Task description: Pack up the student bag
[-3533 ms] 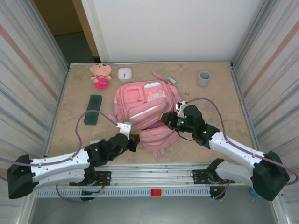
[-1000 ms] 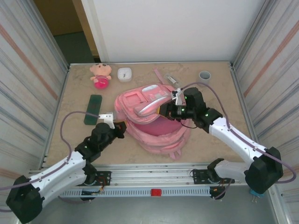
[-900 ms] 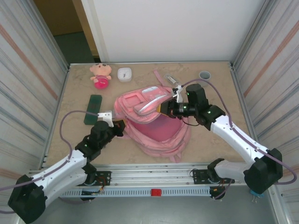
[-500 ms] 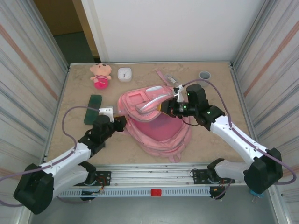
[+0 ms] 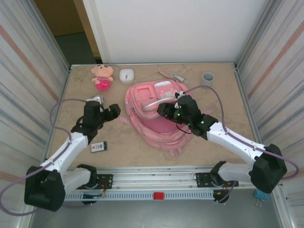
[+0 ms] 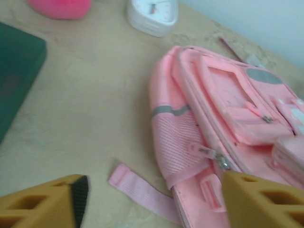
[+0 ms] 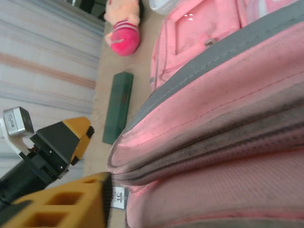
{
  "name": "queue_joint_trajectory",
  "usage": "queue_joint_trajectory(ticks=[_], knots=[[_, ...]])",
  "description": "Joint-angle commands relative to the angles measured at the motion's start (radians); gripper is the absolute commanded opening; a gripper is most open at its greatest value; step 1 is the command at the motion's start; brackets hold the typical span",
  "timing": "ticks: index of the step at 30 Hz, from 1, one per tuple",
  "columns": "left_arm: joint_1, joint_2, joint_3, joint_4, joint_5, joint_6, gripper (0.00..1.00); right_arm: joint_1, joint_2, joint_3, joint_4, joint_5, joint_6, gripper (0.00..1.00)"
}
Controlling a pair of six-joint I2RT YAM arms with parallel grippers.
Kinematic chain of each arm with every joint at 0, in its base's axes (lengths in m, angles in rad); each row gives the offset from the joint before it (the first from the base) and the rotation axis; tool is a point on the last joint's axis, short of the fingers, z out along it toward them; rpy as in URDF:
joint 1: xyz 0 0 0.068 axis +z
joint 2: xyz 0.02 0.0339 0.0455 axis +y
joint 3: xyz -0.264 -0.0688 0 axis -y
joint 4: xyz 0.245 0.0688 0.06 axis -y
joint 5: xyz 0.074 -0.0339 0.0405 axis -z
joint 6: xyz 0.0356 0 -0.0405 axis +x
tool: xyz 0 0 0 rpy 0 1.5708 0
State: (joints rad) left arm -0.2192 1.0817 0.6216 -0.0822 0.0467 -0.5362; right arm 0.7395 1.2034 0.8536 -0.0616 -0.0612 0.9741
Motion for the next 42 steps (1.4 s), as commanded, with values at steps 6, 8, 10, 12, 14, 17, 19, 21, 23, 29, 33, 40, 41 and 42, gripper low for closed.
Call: queue_joint_trajectory(ticks=[6,8,10,12,14,17,19,21,23,29,33,40,41,42], knots=[[0.161,0.163,0.248,-0.333,0.088,0.21,0.97,0.034,-0.153,0.0,-0.265,0.101,-0.138,0.8],[0.19,0.213,0.312,-0.402,0.056,0.267,0.98,0.05,-0.193,-0.014,-0.281,0.094,-0.201,0.82],[0.211,0.27,0.365,-0.443,-0.002,0.317,0.99,0.061,-0.208,-0.014,-0.319,0.097,-0.248,0.82],[0.23,0.331,0.417,-0.468,-0.043,0.361,0.99,0.059,-0.207,-0.004,-0.351,0.078,-0.294,0.83],[0.258,0.403,0.472,-0.497,-0.044,0.393,0.99,0.06,-0.207,0.001,-0.358,0.045,-0.347,0.83],[0.274,0.509,0.557,-0.547,-0.029,0.446,0.99,0.063,-0.207,-0.006,-0.324,-0.038,-0.407,0.82],[0.276,0.569,0.605,-0.567,-0.067,0.476,0.99,0.076,-0.207,-0.015,-0.286,-0.085,-0.439,0.82],[0.281,0.625,0.645,-0.579,-0.106,0.5,0.99,0.094,-0.238,-0.028,-0.258,-0.088,-0.462,0.82],[0.295,0.683,0.679,-0.588,-0.112,0.513,0.99,0.106,-0.241,-0.035,-0.25,-0.091,-0.483,0.83],[0.319,0.801,0.75,-0.588,-0.087,0.527,0.99,0.11,-0.231,-0.03,-0.278,-0.071,-0.526,0.83],[0.319,0.873,0.799,-0.6,-0.051,0.525,0.99,0.109,-0.226,-0.038,-0.257,-0.1,-0.549,0.8],[0.312,0.934,0.828,-0.597,-0.053,0.519,0.98,0.109,-0.219,-0.031,-0.238,-0.11,-0.548,0.8],[0.306,0.938,0.828,-0.596,-0.077,0.526,0.98,0.11,-0.219,-0.035,-0.235,-0.107,-0.549,0.8],[0.294,0.947,0.829,-0.601,-0.122,0.533,0.97,0.11,-0.219,-0.04,-0.231,-0.106,-0.551,0.81]])
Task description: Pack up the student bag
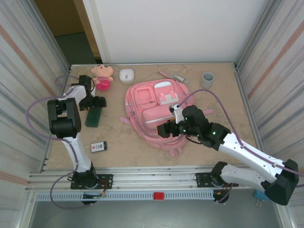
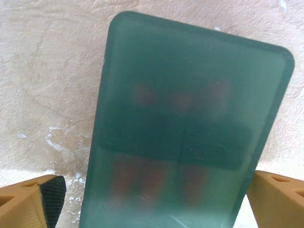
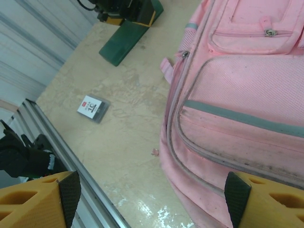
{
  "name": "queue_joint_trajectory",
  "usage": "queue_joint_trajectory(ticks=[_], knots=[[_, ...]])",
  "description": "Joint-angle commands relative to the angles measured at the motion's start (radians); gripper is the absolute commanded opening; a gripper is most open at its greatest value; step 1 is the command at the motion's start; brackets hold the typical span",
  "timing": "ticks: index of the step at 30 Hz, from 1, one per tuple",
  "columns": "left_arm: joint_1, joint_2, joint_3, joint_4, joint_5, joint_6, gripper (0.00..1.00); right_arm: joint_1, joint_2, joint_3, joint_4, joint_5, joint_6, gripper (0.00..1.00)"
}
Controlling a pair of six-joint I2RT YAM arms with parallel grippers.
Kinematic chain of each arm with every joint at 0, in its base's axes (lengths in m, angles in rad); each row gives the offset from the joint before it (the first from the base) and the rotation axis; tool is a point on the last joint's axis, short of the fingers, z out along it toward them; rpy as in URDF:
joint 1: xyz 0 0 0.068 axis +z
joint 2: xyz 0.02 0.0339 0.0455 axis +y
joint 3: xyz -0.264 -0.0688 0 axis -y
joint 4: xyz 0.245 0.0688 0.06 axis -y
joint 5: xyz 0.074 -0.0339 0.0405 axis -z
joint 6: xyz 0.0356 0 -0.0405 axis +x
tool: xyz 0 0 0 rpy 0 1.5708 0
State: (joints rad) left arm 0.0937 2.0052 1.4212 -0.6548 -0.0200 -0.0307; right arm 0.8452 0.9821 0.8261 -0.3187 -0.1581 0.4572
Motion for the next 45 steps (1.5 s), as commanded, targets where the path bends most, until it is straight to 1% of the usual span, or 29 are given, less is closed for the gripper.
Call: queue_joint_trajectory(ticks=[1,3,7,11,13,17,20,24,25,28,30,32,33,35,37,39,43,45], knots=[[-0.031,0.032,0.034,-0.035,-0.106,0.034,0.97,0.003,0.003,-0.016,0.027,-0.009,-0.041,0.81],[-0.044,0.045,0.036,-0.044,-0.147,0.039,0.91,0.005,0.003,-0.021,0.03,-0.008,-0.053,0.81],[-0.056,0.032,0.021,-0.036,-0.165,0.032,0.78,0.0,-0.002,-0.013,0.007,0.001,-0.066,0.81],[-0.07,-0.032,-0.025,-0.017,-0.153,0.02,0.72,0.0,-0.051,-0.033,0.011,0.018,-0.054,0.81],[-0.077,-0.096,-0.074,0.011,-0.112,-0.012,0.69,0.0,-0.089,-0.058,0.037,0.022,-0.033,0.81],[-0.088,-0.272,-0.213,0.113,0.021,-0.106,0.59,0.0,-0.164,-0.11,0.102,0.023,0.012,0.82],[-0.12,-0.401,-0.291,0.157,0.064,-0.144,0.58,0.0,-0.181,-0.124,0.113,0.018,0.03,0.82],[-0.153,-0.552,-0.384,0.213,0.172,-0.221,0.56,0.0,-0.161,-0.124,0.13,-0.007,0.036,0.83],[-0.157,-0.578,-0.403,0.23,0.219,-0.243,0.56,-0.001,-0.152,-0.125,0.142,-0.015,0.038,0.83],[-0.177,-0.685,-0.484,0.337,0.367,-0.322,0.55,-0.003,-0.114,-0.127,0.199,-0.045,0.046,0.83],[-0.197,-0.75,-0.55,0.451,0.485,-0.373,0.55,-0.006,-0.086,-0.128,0.243,-0.07,0.051,0.84],[-0.22,-0.815,-0.622,0.602,0.603,-0.447,0.55,-0.019,-0.059,-0.13,0.294,-0.1,0.065,0.86],[-0.236,-0.836,-0.653,0.663,0.644,-0.487,0.55,-0.029,-0.05,-0.131,0.319,-0.118,0.073,0.88],[-0.269,-0.876,-0.718,0.833,0.741,-0.579,0.55,-0.051,-0.025,-0.134,0.387,-0.185,0.085,0.9],[-0.305,-0.903,-0.768,0.994,0.8,-0.666,0.55,-0.073,0.002,-0.133,0.454,-0.268,0.098,0.92],[-0.346,-0.919,-0.797,1.124,0.83,-0.733,0.55,-0.088,0.039,-0.124,0.494,-0.333,0.111,0.93],[-0.436,-0.951,-0.798,1.207,0.846,-0.751,0.57,-0.098,0.1,-0.084,0.521,-0.408,0.114,0.93],[-0.464,-0.966,-0.794,1.23,0.845,-0.756,0.59,-0.1,0.13,-0.06,0.534,-0.458,0.114,0.92]])
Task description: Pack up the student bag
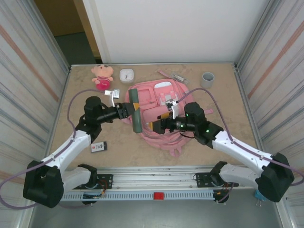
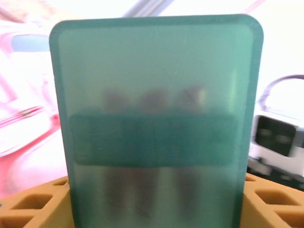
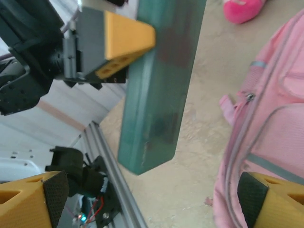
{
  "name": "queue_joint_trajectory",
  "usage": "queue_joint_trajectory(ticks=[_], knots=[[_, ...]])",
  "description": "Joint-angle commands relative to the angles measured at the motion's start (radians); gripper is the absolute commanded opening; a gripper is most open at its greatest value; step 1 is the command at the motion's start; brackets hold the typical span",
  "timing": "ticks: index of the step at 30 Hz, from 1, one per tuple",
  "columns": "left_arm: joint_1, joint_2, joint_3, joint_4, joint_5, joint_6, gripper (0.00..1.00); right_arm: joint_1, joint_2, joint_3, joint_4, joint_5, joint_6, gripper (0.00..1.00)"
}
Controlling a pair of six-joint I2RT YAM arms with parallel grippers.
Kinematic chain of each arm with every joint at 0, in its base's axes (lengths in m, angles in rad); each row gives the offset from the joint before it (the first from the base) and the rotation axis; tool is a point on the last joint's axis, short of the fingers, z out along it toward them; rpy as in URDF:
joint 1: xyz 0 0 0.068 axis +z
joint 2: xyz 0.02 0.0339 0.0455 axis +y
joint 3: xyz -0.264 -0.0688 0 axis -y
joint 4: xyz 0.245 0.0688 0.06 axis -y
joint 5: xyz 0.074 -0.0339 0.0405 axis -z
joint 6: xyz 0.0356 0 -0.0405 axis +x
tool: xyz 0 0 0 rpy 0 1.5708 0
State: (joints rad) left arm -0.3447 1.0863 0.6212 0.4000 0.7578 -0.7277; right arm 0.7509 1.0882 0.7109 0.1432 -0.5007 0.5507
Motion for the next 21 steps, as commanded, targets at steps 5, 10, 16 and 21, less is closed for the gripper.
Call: queue_joint_trajectory(ticks=[5,10,16,21], knots=[[-0.054,-0.059,-0.017,0.287,0.033,-0.157,0.59,-0.001,0.093,0.104,0.125,-0.212,0.038,0.91],[-0.094,-0.057,-0.016,0.336,0.014,-0.198,0.58,0.012,0.143,0.13,0.211,-0.276,0.055,0.91],[-0.135,-0.045,-0.006,0.351,-0.007,-0.203,0.58,0.006,0.166,0.156,0.246,-0.311,0.056,0.79],[-0.135,-0.048,0.001,0.246,-0.043,-0.153,0.65,-0.023,0.125,0.126,0.241,-0.29,0.072,0.51]])
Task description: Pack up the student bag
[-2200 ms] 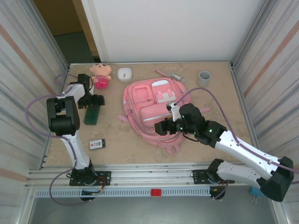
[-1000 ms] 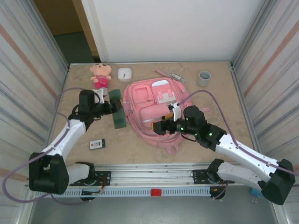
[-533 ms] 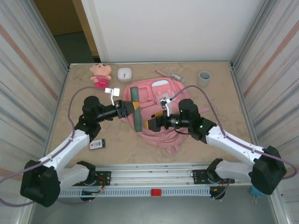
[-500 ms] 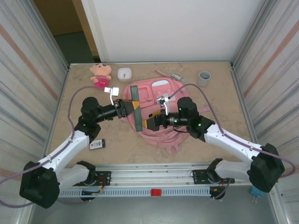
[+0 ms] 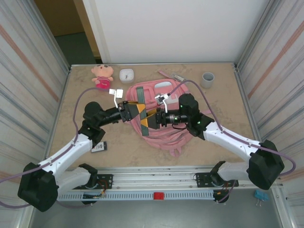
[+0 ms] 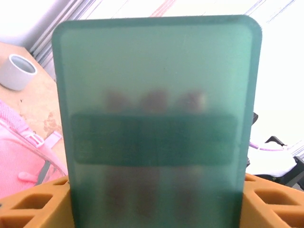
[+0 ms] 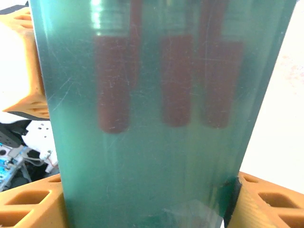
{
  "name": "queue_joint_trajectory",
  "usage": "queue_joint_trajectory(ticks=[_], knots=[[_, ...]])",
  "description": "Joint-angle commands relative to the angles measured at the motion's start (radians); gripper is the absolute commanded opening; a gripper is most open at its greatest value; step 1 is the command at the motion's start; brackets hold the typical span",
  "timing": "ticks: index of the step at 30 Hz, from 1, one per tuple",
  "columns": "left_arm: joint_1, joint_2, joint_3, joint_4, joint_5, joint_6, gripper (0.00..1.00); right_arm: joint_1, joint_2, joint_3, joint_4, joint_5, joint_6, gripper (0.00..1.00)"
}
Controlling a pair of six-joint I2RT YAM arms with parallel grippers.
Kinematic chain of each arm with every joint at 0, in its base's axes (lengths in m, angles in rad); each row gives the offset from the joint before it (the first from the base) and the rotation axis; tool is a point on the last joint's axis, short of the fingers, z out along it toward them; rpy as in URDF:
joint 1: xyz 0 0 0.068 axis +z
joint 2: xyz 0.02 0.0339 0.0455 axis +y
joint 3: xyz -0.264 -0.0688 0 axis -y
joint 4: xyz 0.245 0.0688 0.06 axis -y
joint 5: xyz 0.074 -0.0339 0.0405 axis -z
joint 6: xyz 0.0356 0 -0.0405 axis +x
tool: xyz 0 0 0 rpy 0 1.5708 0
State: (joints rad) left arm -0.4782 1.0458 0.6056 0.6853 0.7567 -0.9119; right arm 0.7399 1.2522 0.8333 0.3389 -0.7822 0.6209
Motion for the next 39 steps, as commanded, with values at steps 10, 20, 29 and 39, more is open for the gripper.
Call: queue_joint_trajectory(ticks=[10,20,29,39], knots=[[-0.004,-0.078,0.037,-0.38,-0.279,0.274,0.88,-0.142,-0.239,-0.062,-0.242,0.147,-0.044,0.44],[-0.242,-0.038,0.109,-0.787,-0.701,0.863,0.86,-0.469,-0.361,-0.046,-0.715,0.39,-0.065,0.45],[-0.325,0.178,0.131,-0.756,-0.601,1.147,0.83,-0.528,-0.365,-0.045,-0.782,0.428,-0.043,0.47],[-0.393,0.468,0.274,-0.678,-0.684,1.231,0.87,-0.528,-0.339,-0.049,-0.781,0.407,-0.047,0.48]])
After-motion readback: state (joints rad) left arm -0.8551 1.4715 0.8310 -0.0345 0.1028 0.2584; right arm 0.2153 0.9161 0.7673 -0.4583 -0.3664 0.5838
